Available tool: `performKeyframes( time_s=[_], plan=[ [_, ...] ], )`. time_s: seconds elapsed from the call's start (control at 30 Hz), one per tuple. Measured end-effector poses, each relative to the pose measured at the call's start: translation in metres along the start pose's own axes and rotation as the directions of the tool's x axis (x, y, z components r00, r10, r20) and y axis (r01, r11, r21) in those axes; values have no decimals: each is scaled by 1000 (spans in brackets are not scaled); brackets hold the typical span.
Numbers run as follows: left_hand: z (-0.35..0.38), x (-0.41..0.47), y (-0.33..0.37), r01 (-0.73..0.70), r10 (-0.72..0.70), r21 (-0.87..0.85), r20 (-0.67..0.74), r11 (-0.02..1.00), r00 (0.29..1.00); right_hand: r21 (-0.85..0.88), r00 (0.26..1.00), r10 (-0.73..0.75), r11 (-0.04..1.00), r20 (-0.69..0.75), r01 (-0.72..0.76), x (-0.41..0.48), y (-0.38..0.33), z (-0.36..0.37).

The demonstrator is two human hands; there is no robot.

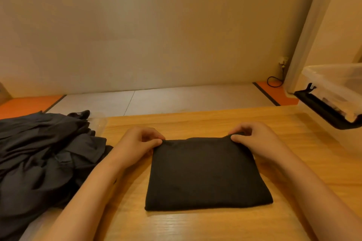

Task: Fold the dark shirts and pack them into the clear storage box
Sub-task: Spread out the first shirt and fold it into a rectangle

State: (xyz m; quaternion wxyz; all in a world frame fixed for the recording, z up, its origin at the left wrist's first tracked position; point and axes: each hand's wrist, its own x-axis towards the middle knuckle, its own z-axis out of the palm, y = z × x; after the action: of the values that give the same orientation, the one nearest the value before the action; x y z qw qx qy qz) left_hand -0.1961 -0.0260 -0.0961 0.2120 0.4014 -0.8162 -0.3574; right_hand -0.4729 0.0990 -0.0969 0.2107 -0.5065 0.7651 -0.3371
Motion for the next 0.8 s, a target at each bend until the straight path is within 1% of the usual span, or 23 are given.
performKeyframes(
  time_s=[0.17,0.27,0.33,0.47,0.53,0.63,0.8],
  plan=[
    [-1,-2,0,-47,53,73,-80,996,995,27,993,-49,998,-104,52,-1,-3,0],
    [-2,-2,-1,-62,74,102,-112,993,991,50,988,-77,995,-136,85,-1,-4,0],
    [0,-2,-2,-57,74,141,-118,988,990,45,986,-73,996,-148,80,0,-4,4],
    [7,1,-6,-59,78,217,-79,974,994,-89,990,-6,996,-142,-6,3,4,14],
    [8,1,-8,-55,77,221,-92,974,993,-112,987,11,993,-163,-30,4,8,16],
    [10,1,-8,-45,78,241,-130,970,988,-160,980,12,986,-198,-44,4,10,18],
    [15,2,-10,-17,63,251,-178,968,982,-227,974,-25,974,-226,-28,4,11,23]
  ],
)
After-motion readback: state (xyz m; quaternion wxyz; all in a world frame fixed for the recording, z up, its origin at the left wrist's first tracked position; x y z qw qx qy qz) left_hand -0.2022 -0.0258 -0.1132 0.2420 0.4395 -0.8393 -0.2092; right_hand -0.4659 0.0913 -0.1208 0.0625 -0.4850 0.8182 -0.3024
